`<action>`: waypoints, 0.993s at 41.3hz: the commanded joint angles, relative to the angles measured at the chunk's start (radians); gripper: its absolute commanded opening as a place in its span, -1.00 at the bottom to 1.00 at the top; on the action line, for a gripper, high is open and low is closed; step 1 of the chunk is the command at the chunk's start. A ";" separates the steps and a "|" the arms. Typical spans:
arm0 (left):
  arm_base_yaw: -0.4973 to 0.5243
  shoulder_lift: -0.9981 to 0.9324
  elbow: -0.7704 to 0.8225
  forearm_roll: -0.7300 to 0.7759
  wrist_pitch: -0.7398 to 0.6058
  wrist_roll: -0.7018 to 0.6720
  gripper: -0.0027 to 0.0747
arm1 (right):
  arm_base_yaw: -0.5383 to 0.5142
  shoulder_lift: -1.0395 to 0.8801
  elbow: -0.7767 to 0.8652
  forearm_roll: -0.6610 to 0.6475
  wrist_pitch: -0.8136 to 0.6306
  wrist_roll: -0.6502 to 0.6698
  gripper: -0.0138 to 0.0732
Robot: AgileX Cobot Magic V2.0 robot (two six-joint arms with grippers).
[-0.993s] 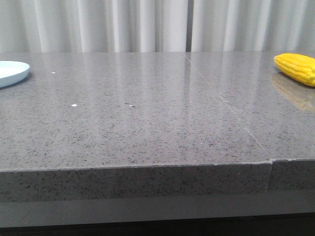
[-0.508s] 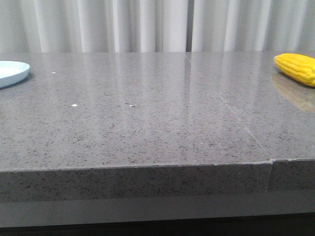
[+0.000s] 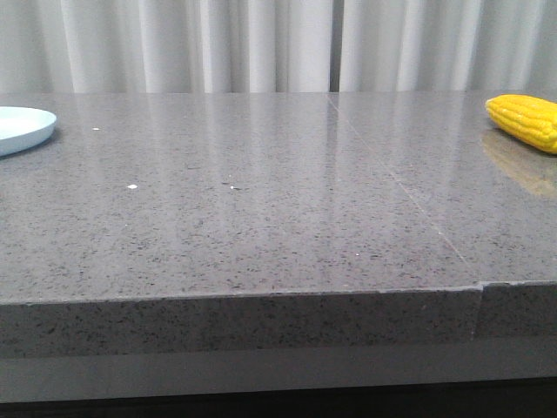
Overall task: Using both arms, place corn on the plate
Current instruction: 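Lift the white plate with the left gripper and set it down mid-table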
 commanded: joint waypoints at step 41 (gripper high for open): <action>-0.599 -0.099 -0.031 -0.187 -0.050 0.000 -0.98 | 0.000 0.002 -0.033 -0.008 -0.073 -0.010 0.47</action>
